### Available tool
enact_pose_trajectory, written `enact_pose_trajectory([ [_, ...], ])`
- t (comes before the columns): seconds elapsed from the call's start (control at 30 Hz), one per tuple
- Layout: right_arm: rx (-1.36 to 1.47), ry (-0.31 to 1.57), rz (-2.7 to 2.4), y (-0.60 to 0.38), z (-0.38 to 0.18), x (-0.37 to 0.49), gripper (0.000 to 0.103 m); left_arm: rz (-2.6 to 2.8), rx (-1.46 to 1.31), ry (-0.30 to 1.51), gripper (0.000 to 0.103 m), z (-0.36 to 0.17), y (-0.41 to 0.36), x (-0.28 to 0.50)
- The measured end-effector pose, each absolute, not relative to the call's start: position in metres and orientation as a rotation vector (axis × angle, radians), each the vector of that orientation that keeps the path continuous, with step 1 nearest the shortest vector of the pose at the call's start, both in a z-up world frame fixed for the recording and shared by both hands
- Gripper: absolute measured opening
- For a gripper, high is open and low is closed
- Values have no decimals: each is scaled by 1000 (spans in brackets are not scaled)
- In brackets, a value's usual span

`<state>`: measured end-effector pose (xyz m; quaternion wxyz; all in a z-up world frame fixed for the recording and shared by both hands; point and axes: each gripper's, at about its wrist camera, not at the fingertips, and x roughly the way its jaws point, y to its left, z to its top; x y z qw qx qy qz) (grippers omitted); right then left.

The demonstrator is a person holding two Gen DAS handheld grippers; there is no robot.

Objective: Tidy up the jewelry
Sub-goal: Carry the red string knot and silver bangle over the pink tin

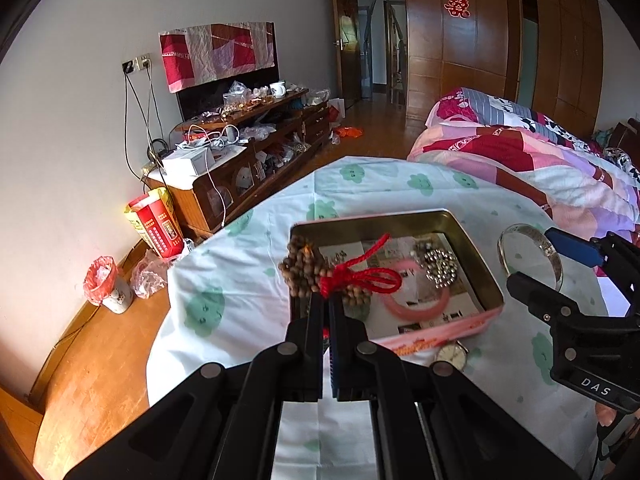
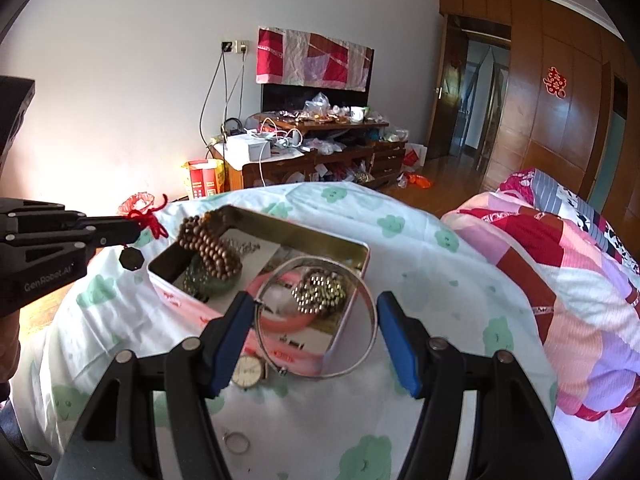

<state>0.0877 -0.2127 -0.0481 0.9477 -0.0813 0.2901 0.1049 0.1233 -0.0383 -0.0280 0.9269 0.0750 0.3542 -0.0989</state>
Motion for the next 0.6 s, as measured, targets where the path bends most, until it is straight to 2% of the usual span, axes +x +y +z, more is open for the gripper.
enact_pose_trajectory([
  [0.6,-182,591,203,-207,-44,126,66,-146,218,727,1,-31,-55,175],
])
